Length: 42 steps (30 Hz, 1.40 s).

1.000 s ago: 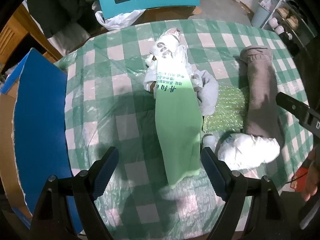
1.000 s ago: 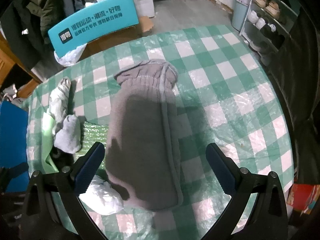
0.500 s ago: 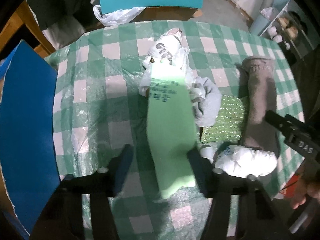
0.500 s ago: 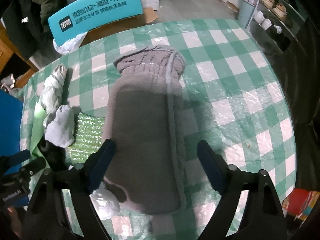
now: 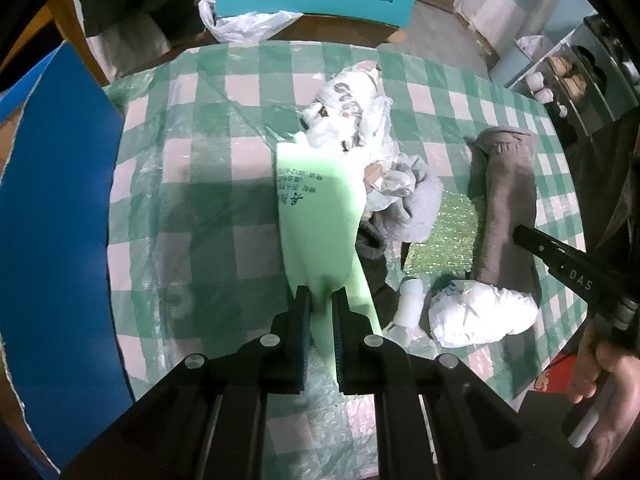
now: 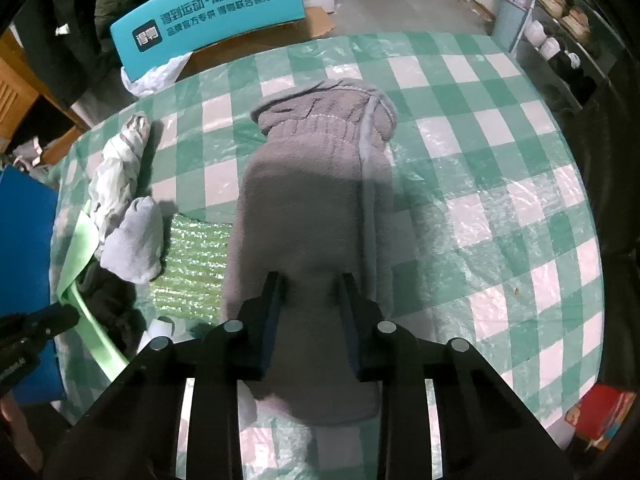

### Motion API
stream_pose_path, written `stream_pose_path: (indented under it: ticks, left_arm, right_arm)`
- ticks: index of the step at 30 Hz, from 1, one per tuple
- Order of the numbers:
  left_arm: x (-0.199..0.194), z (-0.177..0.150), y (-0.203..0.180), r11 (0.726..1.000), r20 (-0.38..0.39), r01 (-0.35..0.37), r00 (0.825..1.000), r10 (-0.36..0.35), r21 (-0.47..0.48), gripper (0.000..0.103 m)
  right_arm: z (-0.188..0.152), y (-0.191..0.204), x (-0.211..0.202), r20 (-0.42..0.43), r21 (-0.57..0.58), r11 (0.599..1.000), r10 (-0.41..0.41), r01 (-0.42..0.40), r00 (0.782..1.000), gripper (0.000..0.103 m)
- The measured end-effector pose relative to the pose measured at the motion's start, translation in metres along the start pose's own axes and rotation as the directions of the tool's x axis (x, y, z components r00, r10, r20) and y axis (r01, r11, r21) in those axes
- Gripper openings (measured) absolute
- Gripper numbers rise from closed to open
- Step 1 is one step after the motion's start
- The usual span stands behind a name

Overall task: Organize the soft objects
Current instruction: 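Lower the right tool onto the grey fleece slipper while the left tool approaches the green cloth, then grasp the grey slipper with the right tool while the left tool grasps the green cloth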

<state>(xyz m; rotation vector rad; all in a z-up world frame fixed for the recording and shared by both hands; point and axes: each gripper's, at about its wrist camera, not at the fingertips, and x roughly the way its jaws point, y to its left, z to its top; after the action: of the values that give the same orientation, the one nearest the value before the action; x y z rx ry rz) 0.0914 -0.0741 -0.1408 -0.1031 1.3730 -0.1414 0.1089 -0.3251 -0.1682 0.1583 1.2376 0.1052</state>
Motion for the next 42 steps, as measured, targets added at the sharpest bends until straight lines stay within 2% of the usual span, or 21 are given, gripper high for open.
stream_pose_path:
  ticks: [2, 7, 15, 16, 17, 18, 19, 20, 21, 26, 31, 37, 39, 42]
  left_arm:
    - [-0.003, -0.002, 0.004, 1.000, 0.003, -0.004, 1.000, 0.004, -0.001, 0.010]
    - [-0.001, -0.005, 0.016, 0.999, -0.008, -0.029, 1.000, 0.029, -0.025, 0.009]
    - [0.001, -0.009, 0.035, 0.996, -0.039, -0.054, 0.998, 0.052, -0.069, 0.009]
    - [0.002, -0.008, 0.036, 0.996, -0.046, -0.042, 0.998, 0.039, -0.080, 0.010]
    - [0.003, -0.007, 0.037, 0.995, -0.055, -0.025, 0.998, 0.020, -0.092, 0.017]
    - [0.005, -0.006, 0.038, 0.995, -0.060, -0.013, 0.998, 0.007, -0.102, 0.023]
    - [0.006, -0.005, 0.038, 0.993, -0.060, -0.005, 0.998, -0.002, -0.116, 0.038]
    - [0.006, -0.004, 0.038, 0.992, -0.050, -0.004, 0.999, -0.003, -0.128, 0.049]
    - [0.006, -0.004, 0.037, 0.991, -0.040, -0.003, 0.999, -0.002, -0.131, 0.051]
    - [0.011, -0.001, 0.026, 0.993, -0.051, 0.001, 0.999, -0.008, -0.122, 0.061]
    - [0.021, 0.001, 0.020, 0.993, -0.066, -0.011, 0.998, 0.003, -0.117, 0.062]
    - [0.025, 0.002, 0.023, 0.986, -0.089, 0.032, 0.995, -0.047, -0.165, 0.062]
    - [0.022, 0.002, 0.024, 0.984, -0.091, 0.043, 0.994, -0.059, -0.176, 0.062]
    - [0.019, 0.001, 0.025, 0.980, -0.090, 0.059, 0.993, -0.078, -0.192, 0.068]
  right_arm:
    - [0.000, 0.001, -0.002, 0.008, -0.004, 1.000, -0.001, 0.001, 1.000, 0.020]
    - [0.001, 0.003, -0.011, 0.033, -0.020, 1.000, -0.007, 0.008, 0.999, 0.012]
    - [0.001, 0.000, -0.009, 0.014, -0.004, 1.000, -0.023, 0.023, 1.000, 0.013]
    - [0.001, -0.001, -0.008, 0.007, 0.006, 1.000, -0.025, 0.025, 1.000, 0.016]
    - [0.001, -0.002, -0.007, 0.003, 0.014, 1.000, -0.026, 0.026, 1.000, 0.026]
    - [0.001, -0.003, -0.006, -0.001, 0.023, 0.999, -0.027, 0.027, 1.000, 0.030]
    - [0.001, -0.003, -0.005, 0.000, 0.029, 0.999, -0.027, 0.027, 1.000, 0.033]
    - [0.001, -0.004, -0.005, 0.001, 0.032, 0.999, -0.024, 0.024, 1.000, 0.033]
    - [0.001, -0.005, -0.006, 0.001, 0.035, 0.999, -0.019, 0.019, 1.000, 0.033]
    - [0.001, -0.007, -0.007, 0.001, 0.043, 0.999, -0.014, 0.014, 1.000, 0.038]
    - [0.000, -0.007, -0.005, -0.007, 0.047, 0.999, -0.009, 0.010, 1.000, 0.039]
    - [0.000, -0.007, -0.005, -0.008, 0.036, 0.999, -0.012, 0.012, 1.000, 0.040]
    - [0.000, -0.007, -0.005, -0.008, 0.037, 0.999, -0.016, 0.016, 1.000, 0.045]
    - [0.000, -0.007, -0.005, -0.007, 0.035, 0.999, -0.023, 0.023, 1.000, 0.052]
